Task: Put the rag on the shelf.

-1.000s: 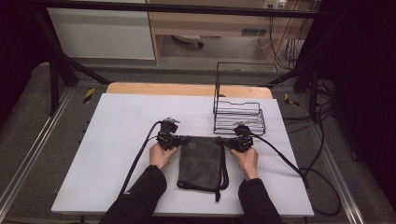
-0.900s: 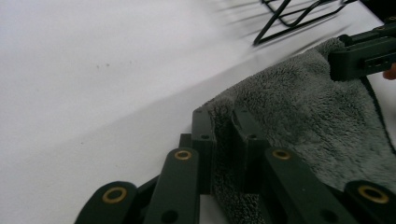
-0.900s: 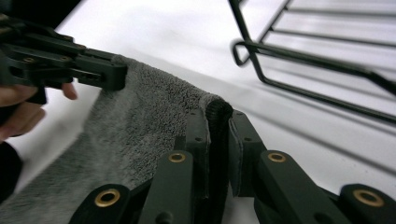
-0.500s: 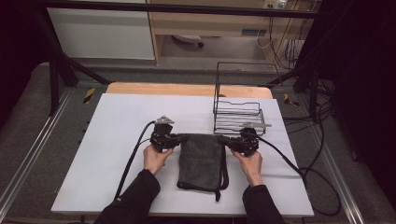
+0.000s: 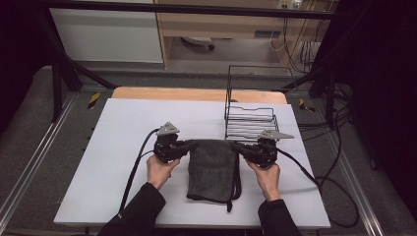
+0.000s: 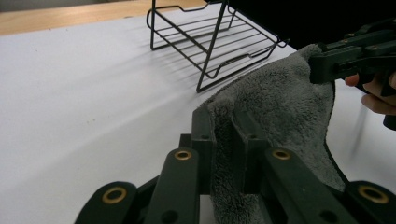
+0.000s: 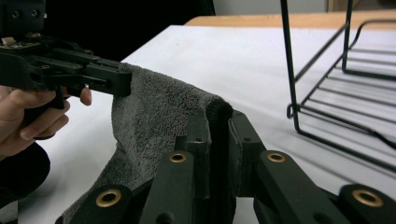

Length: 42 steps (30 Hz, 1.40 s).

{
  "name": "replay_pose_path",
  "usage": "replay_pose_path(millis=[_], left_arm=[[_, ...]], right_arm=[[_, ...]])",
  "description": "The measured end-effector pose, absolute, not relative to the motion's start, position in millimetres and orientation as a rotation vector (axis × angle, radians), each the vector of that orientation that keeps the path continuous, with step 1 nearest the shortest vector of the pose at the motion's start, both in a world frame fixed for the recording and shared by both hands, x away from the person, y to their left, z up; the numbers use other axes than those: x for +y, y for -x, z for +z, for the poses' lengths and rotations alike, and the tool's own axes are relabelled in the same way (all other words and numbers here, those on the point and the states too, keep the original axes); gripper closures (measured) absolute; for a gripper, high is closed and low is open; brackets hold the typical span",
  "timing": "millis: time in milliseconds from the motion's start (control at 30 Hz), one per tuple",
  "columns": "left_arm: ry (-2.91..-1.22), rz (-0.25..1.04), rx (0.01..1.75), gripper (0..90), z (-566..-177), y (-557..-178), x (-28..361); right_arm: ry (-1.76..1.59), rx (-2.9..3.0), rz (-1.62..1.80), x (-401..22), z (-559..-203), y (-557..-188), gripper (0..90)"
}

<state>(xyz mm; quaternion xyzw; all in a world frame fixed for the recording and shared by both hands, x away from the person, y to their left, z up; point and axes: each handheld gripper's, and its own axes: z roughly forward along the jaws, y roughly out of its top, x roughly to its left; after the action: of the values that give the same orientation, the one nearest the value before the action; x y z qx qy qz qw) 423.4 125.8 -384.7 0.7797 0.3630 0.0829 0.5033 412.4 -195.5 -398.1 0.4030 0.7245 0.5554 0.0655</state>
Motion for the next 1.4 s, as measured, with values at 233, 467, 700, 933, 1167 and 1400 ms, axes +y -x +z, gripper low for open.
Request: replay_pose_path(millis=[233,467,700,933,1167,1400], left_arm=[[-1.838,0.22,0.843,80.5,-373,-414,130],[-1.806,0.253,0.817,80.5,-361,-405,131],[-1.778,0.299,0.778,80.5,-344,-396,128],[-1.747,0.311,0.757,80.5,-334,-392,127],[-1.716,0.345,0.723,80.5,-315,-387,122],[-1.668,0.371,0.691,80.5,-299,-383,114]], right_arm=[[-1.148,2.145,1.687,-194,-383,-403,81.4],[-1.087,2.111,1.69,-193,-368,-393,81.5],[-1.045,2.065,1.694,-195,-354,-384,81.5],[-0.994,2.013,1.72,-198,-339,-375,81.6],[-0.95,1.957,1.728,-203,-322,-369,81.6],[-0.91,1.884,1.735,-209,-305,-362,81.6]])
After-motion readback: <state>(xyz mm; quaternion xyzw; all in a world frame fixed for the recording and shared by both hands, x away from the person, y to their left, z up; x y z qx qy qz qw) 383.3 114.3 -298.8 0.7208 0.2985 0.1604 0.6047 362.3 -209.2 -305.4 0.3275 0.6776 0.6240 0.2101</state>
